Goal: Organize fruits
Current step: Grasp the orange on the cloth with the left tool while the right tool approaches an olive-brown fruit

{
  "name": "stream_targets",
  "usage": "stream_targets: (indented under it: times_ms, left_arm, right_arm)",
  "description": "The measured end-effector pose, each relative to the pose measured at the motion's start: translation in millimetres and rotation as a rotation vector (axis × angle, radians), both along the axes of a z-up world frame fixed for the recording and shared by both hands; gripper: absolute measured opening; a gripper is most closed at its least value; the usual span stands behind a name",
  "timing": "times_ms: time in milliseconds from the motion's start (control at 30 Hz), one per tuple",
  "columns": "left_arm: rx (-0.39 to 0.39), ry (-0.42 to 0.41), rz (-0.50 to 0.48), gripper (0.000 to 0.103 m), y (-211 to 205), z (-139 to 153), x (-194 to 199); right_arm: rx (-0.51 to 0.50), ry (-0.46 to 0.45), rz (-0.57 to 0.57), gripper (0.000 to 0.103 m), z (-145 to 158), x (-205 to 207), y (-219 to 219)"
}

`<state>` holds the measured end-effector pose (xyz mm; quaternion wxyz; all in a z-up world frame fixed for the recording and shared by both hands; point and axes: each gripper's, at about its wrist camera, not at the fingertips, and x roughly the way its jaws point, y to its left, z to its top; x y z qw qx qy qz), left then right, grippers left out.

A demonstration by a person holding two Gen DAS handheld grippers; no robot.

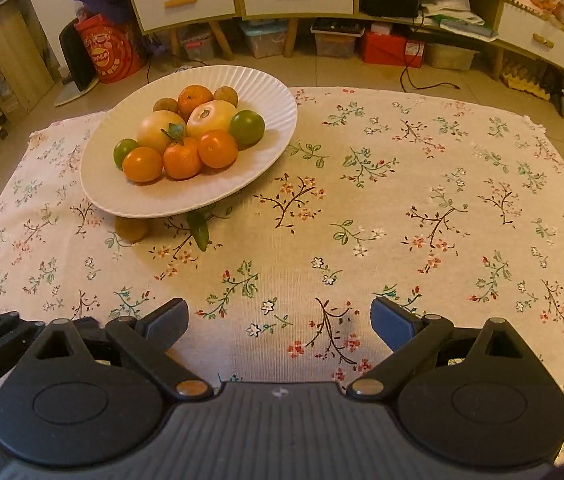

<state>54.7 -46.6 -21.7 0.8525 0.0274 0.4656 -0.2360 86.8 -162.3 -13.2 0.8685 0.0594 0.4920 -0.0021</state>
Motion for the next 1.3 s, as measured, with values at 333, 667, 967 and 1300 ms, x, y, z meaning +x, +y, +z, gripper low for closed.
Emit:
stream_targets:
  times_ms: [333, 667, 967, 1300]
  left_arm:
    - [-0.005, 0.012, 0.014, 0.007, 4, 1, 4]
    - [0.046, -0.038, 0.080, 0.007, 42, 19, 6]
    - [0.079, -0.050, 0.114, 0.007, 75, 24, 12]
    - [0.051, -0.031, 0.134, 0.007, 94, 21, 20]
  right_arm:
    - [0.015, -0.027, 0.014, 0.097, -3, 2, 2]
    - [0.078, -0.102, 0.061, 0.092, -8, 7, 24]
    - [0.103, -0.169, 0.060, 0.080, -23, 18, 55]
    - [0.112, -0.218, 0.080, 0.063, -26, 25, 81]
